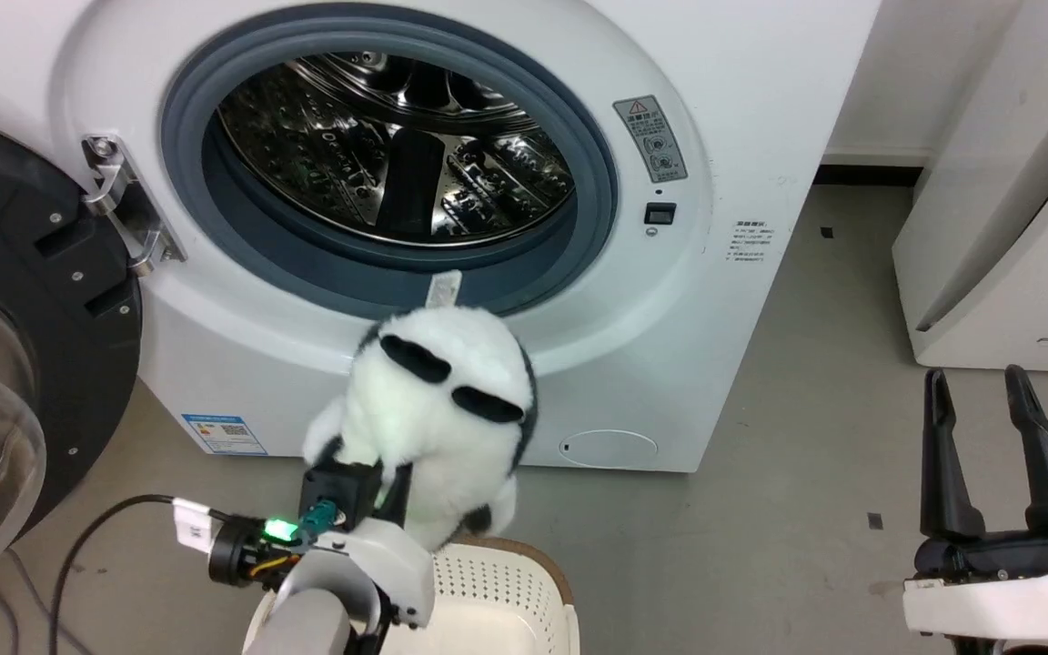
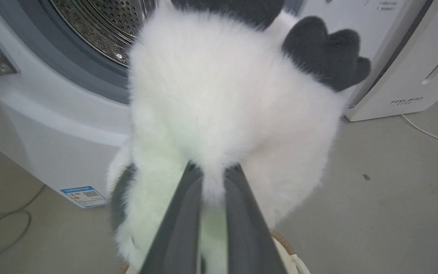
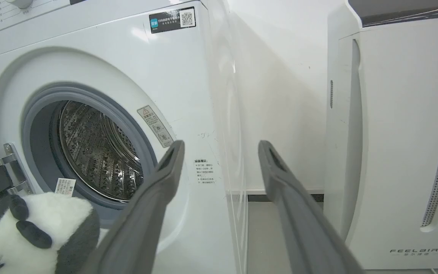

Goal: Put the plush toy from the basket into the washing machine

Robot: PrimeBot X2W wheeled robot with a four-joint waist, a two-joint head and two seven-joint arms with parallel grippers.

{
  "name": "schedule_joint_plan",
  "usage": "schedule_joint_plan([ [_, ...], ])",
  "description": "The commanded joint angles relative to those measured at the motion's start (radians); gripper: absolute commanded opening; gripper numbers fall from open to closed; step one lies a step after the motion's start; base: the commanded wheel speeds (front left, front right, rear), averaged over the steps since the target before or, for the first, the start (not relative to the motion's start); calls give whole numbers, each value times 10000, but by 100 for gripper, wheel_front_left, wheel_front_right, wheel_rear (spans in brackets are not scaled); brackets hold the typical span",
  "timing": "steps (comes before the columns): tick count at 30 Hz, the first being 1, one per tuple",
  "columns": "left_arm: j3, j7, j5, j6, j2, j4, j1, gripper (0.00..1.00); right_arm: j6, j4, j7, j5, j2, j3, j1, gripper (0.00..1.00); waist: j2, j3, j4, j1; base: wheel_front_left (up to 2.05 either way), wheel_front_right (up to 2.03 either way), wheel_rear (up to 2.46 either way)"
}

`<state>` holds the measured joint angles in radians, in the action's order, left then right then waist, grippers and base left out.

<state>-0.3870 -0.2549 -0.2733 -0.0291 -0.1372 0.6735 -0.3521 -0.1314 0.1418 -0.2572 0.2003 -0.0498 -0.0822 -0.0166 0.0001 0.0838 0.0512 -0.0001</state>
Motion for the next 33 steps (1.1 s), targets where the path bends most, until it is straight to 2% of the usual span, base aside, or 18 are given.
schedule_joint_plan([
  [1, 176, -67, 127, -123, -21, -311, 87, 0, 7, 59, -46, -83, -4, 32, -117, 100, -1, 37, -39, 1, 0, 0, 0],
  [9, 924, -68, 409, -395, 10, -1218, -263, 0, 7, 144, -46, -128, -4, 69, 134, 100, -1, 455, -239, 1, 0, 0, 0],
  [19, 1808, -68, 742, -304, -37, -1155, -1940, 0, 7, 278, -46, -145, -4, 222, 943, 100, -1, 1738, -715, 1, 0, 0, 0],
  [33, 2881, -68, 1124, -104, -843, -246, -4817, 0, 7, 391, -46, 104, -4, 496, 2028, 100, -1, 3687, -1764, 1, 0, 0, 0],
])
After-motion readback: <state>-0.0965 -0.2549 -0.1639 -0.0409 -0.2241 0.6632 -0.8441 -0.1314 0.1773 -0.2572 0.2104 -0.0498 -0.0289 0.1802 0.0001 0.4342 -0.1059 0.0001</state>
